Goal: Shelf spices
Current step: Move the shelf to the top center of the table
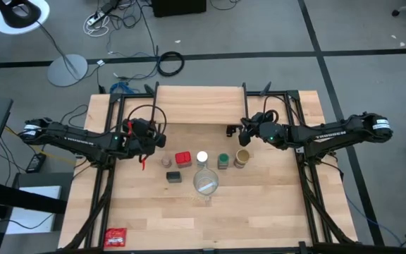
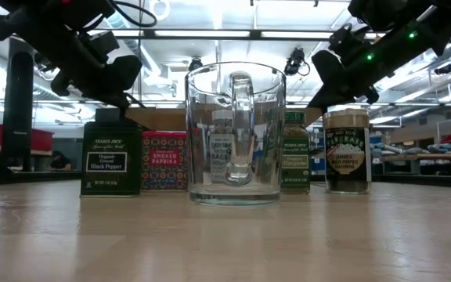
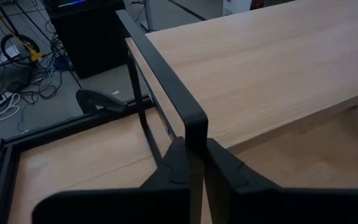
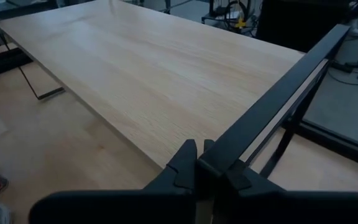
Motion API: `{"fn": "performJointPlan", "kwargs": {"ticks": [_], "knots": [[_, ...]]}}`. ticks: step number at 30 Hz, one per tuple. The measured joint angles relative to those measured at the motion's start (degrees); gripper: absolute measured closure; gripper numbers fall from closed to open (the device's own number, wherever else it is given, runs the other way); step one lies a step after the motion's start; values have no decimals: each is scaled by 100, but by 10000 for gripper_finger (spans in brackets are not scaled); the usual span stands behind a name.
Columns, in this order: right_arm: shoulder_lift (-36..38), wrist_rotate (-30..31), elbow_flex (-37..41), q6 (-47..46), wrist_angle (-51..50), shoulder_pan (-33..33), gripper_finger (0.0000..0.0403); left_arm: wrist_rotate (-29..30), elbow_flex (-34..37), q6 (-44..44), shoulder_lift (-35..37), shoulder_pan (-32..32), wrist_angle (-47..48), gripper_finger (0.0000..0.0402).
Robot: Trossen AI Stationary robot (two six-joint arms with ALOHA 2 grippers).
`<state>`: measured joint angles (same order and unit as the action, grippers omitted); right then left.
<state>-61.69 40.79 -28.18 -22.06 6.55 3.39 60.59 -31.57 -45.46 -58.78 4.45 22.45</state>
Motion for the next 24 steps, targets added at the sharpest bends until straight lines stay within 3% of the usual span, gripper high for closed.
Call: {"fn": "performJointPlan", "kwargs": {"ticks": [24], "knots": [[13, 494, -83, 269, 151, -258, 387, 419, -76, 631, 2, 51, -349, 384]]}}
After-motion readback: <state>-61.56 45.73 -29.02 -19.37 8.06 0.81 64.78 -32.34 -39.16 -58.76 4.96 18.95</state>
